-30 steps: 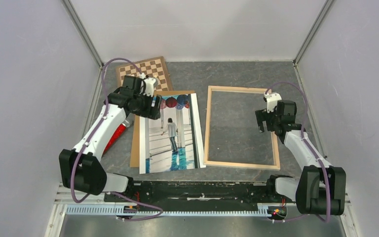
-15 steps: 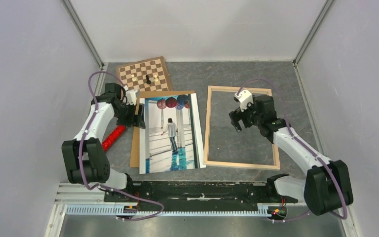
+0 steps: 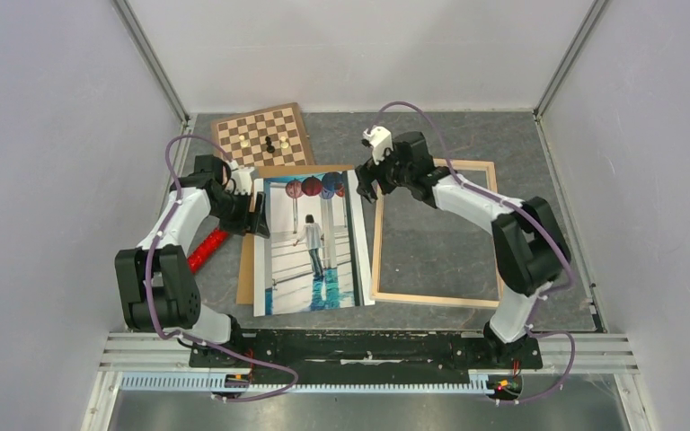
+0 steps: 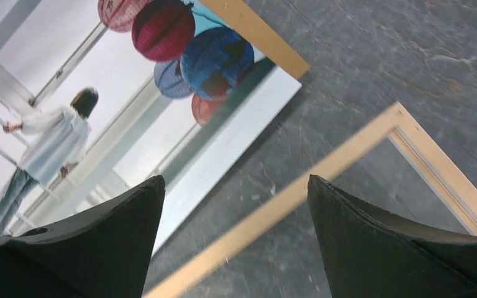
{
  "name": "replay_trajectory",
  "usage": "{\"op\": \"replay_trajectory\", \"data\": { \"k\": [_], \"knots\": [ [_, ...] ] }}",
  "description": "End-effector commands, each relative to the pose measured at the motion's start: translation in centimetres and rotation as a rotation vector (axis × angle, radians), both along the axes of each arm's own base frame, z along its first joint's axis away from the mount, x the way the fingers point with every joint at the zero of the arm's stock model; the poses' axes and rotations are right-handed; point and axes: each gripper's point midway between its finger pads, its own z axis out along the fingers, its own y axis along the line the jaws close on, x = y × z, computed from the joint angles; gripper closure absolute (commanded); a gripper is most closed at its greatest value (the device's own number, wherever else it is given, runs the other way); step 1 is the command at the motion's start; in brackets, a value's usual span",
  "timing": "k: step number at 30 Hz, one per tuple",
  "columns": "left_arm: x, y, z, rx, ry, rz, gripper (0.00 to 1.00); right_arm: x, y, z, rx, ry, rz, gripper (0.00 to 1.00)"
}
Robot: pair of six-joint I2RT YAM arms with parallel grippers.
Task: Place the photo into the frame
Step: Pick up the photo at the center of the board.
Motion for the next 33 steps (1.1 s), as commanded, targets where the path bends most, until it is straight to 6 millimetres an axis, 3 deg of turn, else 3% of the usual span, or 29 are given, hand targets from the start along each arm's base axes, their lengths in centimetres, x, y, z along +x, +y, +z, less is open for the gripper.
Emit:
{"op": "replay_trajectory", "data": {
  "k": [1,5,18,33],
  "knots": [
    [1.3,-0.5,0.8,-0.030,-0.071,0.002,0.21,2.9,3.3,0.8,0.089,0.028,-0.004,0.13],
    [1.8,-0.8,1.1,-0.049,-0.086,0.014,0.21,3.7,4.2,-1.3,0.088,0.103,-0.012,0.13],
    [2.1,-1.7,1.8,-0.104,-0.116,0.038,0.22,3.2,5.1,-7.1,0.077,0.271,-0.011,0.16],
    [2.3,-1.9,2.1,-0.119,-0.132,0.034,0.22,2.1,5.6,-10.4,0.089,0.369,0.002,0.25]
  ]
}}
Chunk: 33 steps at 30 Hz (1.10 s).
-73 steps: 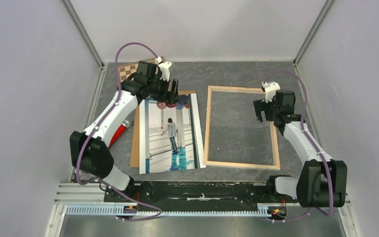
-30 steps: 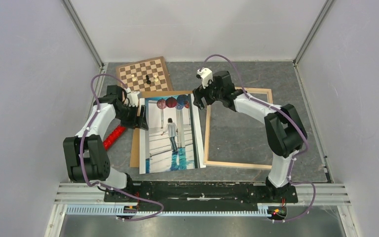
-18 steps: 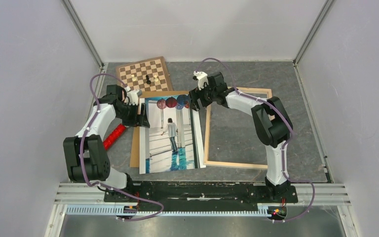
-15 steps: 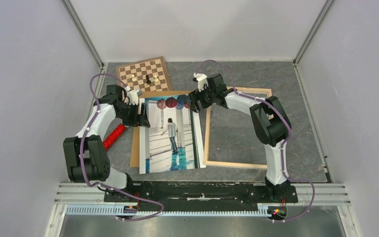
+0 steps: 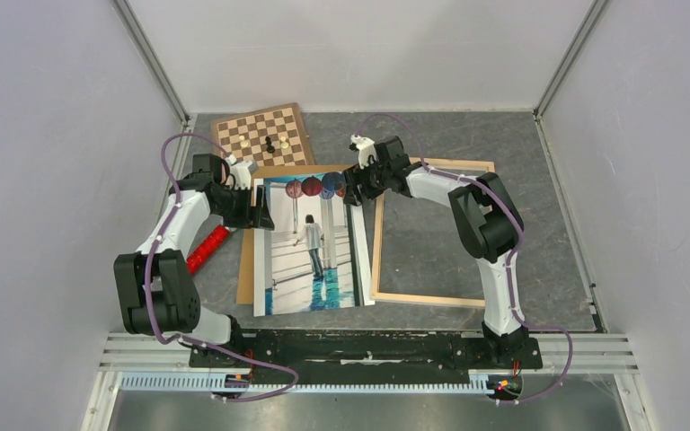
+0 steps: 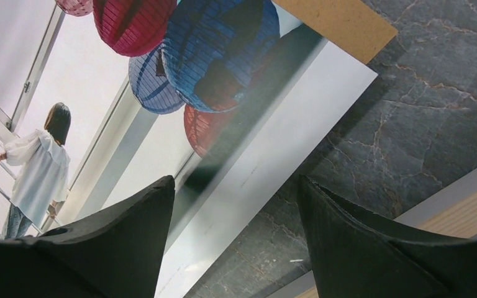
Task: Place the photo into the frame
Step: Pick up the photo at the center of the board.
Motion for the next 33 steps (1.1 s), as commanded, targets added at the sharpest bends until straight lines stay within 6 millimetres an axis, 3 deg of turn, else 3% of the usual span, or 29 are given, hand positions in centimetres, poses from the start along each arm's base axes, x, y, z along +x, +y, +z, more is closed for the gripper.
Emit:
{"op": "replay_trajectory", "data": {
  "k": [1,8,15,26,33],
  "knots": [
    [0.6,-0.5,1.1,-0.034,-0.046,0.007,0.22,-0.4,0.7,-0.8,0.023,0.036,0.009,0.27],
    [0.6,-0.5,0.9,-0.031,-0.043,0.004,0.22,-0.2,0.2,-1.0,0.022,0.039,-0.001,0.49],
    [0.7,-0.4,1.1,-0.027,-0.051,0.004,0.22,1.3,-1.3,0.8,0.047,0.018,-0.038,0.61],
    [0.9,-0.3,1.3,-0.017,-0.061,0.001,0.22,1.1,0.2,3.8,0.149,0.018,0.004,0.79],
    [1.5,-0.1,1.6,-0.010,-0.070,0.002,0.22,0.3,1.5,5.4,0.240,0.033,0.045,0.98]
  ]
}}
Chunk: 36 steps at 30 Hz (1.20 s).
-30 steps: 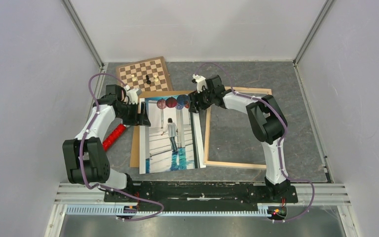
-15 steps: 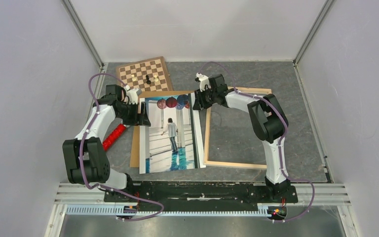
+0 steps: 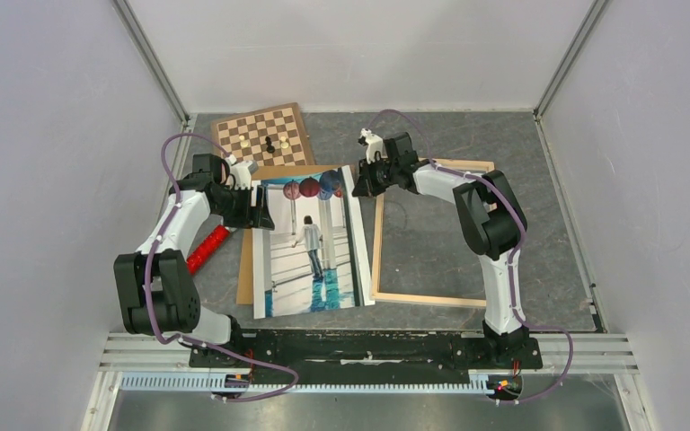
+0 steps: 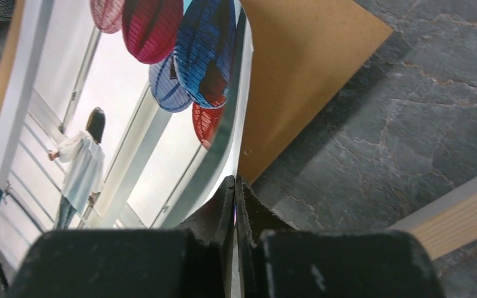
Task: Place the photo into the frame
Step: Pick up the photo at the center of the board.
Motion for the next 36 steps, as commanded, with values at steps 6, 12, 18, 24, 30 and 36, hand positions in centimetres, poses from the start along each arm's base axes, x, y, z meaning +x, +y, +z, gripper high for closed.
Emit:
{"op": "replay_trajectory", "data": {
  "k": [6,12,18,24,30,36],
  "knots": [
    [2.3,0.6,2.5,0.028,-0.100,0.012,0.22,-0.8,3.5,5.5,0.209,-0.031,0.077,1.00],
    [2.7,1.7,4.0,0.078,-0.142,0.033,0.22,-0.8,5.4,7.1,0.332,-0.003,0.092,1.00],
    [2.9,3.2,6.0,0.100,-0.184,0.063,0.21,-0.3,7.3,9.0,0.441,0.007,0.105,1.00],
    [3.7,4.2,8.5,0.115,-0.238,0.077,0.21,0.4,8.3,10.3,0.491,0.010,0.114,1.00],
    [4.2,4.2,9.0,0.108,-0.246,0.083,0.21,0.5,8.5,11.2,0.530,0.015,0.116,1.00],
    [4.6,4.2,8.7,0.102,-0.242,0.089,0.21,-0.4,8.2,12.8,0.563,0.005,0.129,1.00]
  ]
}}
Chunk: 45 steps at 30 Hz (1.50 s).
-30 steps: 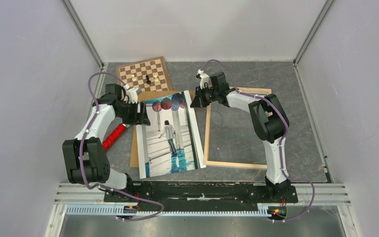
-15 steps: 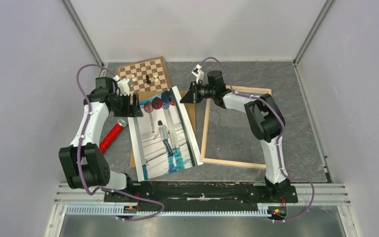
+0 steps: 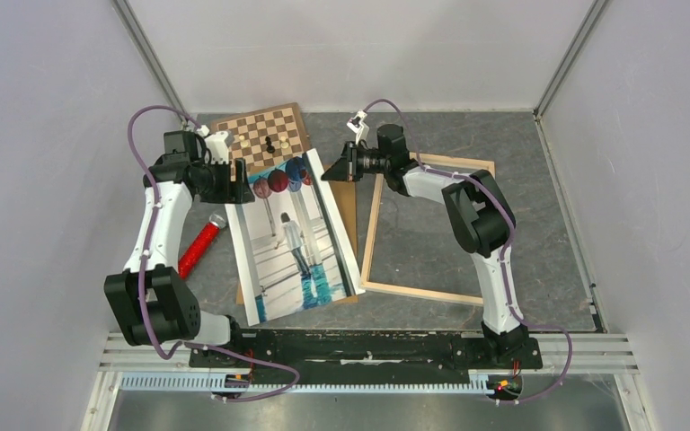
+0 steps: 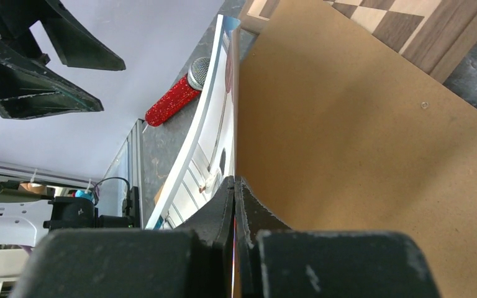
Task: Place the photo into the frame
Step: Pick up the photo at the center of the board.
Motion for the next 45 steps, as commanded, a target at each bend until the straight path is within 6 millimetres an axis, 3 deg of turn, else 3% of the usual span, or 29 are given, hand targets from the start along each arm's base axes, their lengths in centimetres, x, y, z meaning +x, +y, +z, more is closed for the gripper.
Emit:
{"op": "replay_trajectory", "data": {
  "k": [1,13,25,31,41,45],
  "knots": [
    [1.0,0.4,1.3,0.016,-0.057,-0.011,0.21,0.0,0.2,4.5,0.087,-0.106,0.008,1.00],
    [4.0,2.2,3.1,0.100,-0.154,-0.060,0.17,-0.9,-2.2,6.5,0.081,-0.168,-0.017,1.00],
    [6.5,5.5,1.6,0.104,-0.128,-0.081,0.16,-2.4,-3.0,10.5,0.152,-0.243,-0.002,1.00],
    [6.0,5.3,0.9,0.070,-0.129,-0.128,0.16,-2.8,-3.0,12.5,0.191,-0.256,0.004,1.00],
    [5.4,3.7,-0.2,-0.011,-0.143,-0.280,0.16,-3.5,-3.3,14.0,0.208,-0.277,0.008,1.00],
    [5.7,4.1,-0.5,-0.009,-0.147,-0.288,0.16,-3.6,-3.4,14.9,0.216,-0.287,0.010,1.00]
  ]
}}
